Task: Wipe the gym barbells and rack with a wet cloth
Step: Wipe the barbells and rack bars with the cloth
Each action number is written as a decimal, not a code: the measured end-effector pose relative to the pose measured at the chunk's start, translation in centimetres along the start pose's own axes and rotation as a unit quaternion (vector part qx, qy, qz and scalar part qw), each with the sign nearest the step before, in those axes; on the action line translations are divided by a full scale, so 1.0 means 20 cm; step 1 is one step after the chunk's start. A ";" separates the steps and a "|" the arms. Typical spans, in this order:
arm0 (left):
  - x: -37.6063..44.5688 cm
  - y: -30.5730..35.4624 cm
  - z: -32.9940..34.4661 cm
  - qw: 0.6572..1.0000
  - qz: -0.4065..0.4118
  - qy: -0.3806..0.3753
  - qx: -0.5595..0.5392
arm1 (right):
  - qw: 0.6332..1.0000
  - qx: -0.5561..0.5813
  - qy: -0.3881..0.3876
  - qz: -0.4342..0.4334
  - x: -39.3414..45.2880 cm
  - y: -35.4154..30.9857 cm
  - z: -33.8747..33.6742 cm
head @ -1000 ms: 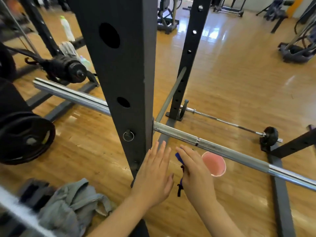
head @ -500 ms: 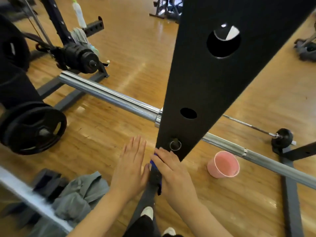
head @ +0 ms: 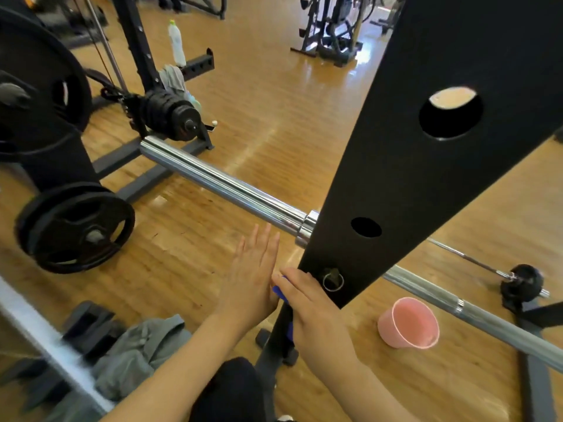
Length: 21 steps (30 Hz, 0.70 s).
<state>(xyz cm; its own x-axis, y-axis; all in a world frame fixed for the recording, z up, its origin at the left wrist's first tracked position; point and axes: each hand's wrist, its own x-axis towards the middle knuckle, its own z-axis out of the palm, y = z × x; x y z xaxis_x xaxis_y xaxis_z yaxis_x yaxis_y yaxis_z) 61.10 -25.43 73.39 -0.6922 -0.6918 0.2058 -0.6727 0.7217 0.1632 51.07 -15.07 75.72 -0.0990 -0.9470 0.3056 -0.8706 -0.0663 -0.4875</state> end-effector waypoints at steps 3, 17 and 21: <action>0.18 -0.06 -0.03 0.999 0.030 0.008 0.032 | 0.999 -0.034 -0.005 -0.003 0.03 0.00 0.03; 0.73 -0.29 -0.05 0.930 0.323 -0.106 0.143 | 0.944 -0.051 0.294 0.140 0.48 -0.07 0.33; 0.78 -0.30 -0.05 0.921 0.353 -0.116 0.113 | 0.901 -0.109 0.331 0.256 0.69 -0.01 0.33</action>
<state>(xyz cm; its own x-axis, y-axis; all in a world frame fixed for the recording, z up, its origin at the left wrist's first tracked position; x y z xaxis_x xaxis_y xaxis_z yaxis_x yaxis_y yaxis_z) 54.61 -40.58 76.63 -0.9978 -0.0578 -0.0329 -0.0525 0.9882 -0.1436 53.07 -30.14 74.68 -0.7187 -0.4352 0.5423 -0.6953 0.4584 -0.5536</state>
